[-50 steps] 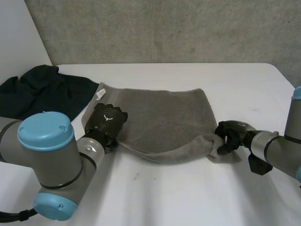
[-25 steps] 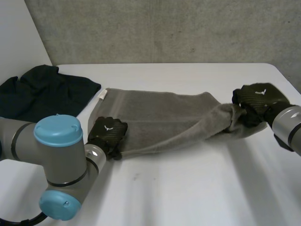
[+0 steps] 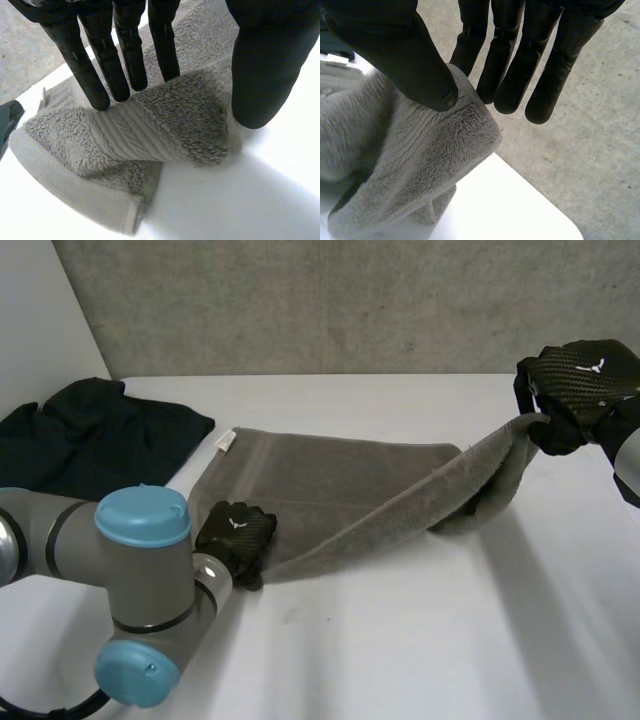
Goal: Fold the laundry.
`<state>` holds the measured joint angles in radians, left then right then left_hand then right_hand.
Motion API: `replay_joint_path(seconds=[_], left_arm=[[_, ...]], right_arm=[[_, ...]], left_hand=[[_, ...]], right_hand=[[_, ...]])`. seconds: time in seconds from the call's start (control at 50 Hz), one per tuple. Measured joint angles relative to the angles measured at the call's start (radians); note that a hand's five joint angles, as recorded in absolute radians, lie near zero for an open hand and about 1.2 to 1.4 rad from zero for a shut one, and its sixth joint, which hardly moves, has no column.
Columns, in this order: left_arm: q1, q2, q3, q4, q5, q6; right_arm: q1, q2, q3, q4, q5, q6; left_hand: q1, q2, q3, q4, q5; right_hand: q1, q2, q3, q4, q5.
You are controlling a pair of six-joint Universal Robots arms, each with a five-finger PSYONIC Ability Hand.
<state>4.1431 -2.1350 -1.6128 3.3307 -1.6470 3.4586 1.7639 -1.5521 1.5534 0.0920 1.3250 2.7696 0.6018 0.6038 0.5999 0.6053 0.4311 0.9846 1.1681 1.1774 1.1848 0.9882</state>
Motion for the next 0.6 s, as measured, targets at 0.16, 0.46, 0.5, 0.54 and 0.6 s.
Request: replay_joint_path(seconds=[0.16,0.46,0.5,0.54,0.6], left_arm=[[-0.021,0.051,-0.03,-0.022,-0.003,-0.037],[-0.032,0.015,0.011,-0.018,-0.06,-0.043],[-0.031,0.011,0.015,-0.017,-0.061,-0.043],[-0.03,0.004,0.021,-0.016,-0.062,-0.042],[-0.029,-0.014,0.037,-0.015,-0.063,-0.042]], right_arm=[[0.0,0.012,-0.006,0.0,0.0,0.01],[-0.012,-0.016,-0.058,0.005,0.0,0.03],[-0.012,-0.019,-0.061,0.006,0.0,0.03],[-0.012,-0.026,-0.067,0.006,0.0,0.03],[-0.012,-0.032,-0.074,0.007,0.001,0.031]], left_hand=[[0.0,0.001,0.002,0.002,0.0],[0.0,0.002,0.002,0.002,0.0],[0.0,0.002,0.002,0.003,0.0],[0.007,0.008,0.008,0.006,0.006],[0.018,0.016,0.018,0.015,0.015]], right_hand=[[0.0,0.0,0.0,0.0,0.0],[0.0,0.0,0.0,0.004,0.0],[0.0,0.0,0.0,0.004,0.0],[0.0,0.0,0.0,0.004,0.0],[0.0,0.0,0.0,0.004,0.0]])
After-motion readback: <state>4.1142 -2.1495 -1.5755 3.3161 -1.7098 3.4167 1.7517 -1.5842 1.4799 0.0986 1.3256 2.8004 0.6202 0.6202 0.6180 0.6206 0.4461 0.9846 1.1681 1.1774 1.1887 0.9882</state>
